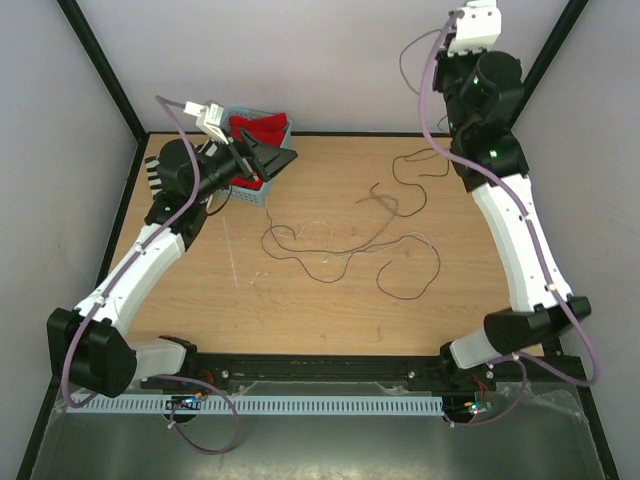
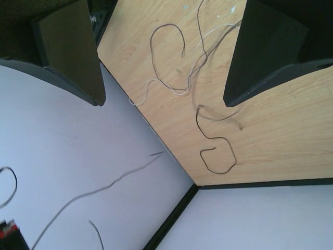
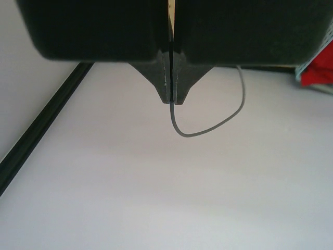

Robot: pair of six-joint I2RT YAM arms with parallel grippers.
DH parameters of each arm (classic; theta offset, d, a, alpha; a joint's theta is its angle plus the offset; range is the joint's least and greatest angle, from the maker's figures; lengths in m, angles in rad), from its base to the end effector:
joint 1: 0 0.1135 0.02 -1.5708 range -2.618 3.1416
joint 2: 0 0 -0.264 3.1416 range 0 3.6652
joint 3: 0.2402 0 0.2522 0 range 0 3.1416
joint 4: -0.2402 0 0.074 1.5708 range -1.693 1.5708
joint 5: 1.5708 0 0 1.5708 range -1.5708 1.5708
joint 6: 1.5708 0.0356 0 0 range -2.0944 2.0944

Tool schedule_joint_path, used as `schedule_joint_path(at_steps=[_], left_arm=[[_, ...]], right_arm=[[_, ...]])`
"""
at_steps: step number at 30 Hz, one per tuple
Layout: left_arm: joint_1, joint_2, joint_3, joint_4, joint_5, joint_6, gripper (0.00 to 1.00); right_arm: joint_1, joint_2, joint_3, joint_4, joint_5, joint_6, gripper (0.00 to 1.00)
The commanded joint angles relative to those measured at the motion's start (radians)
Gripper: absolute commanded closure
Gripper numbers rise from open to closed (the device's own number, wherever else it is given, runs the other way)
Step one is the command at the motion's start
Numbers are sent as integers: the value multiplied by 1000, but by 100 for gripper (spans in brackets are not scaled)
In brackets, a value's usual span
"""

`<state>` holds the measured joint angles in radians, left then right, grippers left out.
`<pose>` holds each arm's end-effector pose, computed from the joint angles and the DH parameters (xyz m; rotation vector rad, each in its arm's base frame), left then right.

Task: Zip-tie the wires
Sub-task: Pick up the cable at the center of the board.

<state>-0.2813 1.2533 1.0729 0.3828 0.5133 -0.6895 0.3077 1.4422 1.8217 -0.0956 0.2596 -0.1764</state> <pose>0.2759 -0.0979 0.4005 0.1601 1.4875 -1.1453 0.2844 0.0808 0.5522 -0.0903 1.2937 -0.0547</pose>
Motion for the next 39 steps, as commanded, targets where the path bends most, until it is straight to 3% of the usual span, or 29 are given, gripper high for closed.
schedule_joint_path(at_steps=[1, 3, 7, 14, 19, 31, 35, 39], left_arm=[[-10, 18, 7, 47, 9, -18, 3], [-10, 22, -5, 48, -3, -19, 3], [-10, 37, -4, 52, 15, -22, 3], [-10, 40, 31, 67, 111, -32, 5], [-33, 47, 45, 128, 197, -105, 6], [-224, 179, 105, 361, 265, -252, 9], [-245, 237, 98, 511, 258, -335, 17], [-273, 272, 104, 533, 239, -331, 23]], right_arm=[[0, 128, 159, 101, 78, -86, 100], [0, 174, 218, 138, 74, -95, 100], [1, 232, 369, -8, 14, -53, 100], [1, -49, -73, 20, -155, 82, 100], [1, -219, -259, 27, -342, 189, 100], [1, -460, -483, 19, -580, 365, 100], [1, -495, -532, 18, -607, 386, 100], [1, -510, -553, 19, -638, 409, 100]])
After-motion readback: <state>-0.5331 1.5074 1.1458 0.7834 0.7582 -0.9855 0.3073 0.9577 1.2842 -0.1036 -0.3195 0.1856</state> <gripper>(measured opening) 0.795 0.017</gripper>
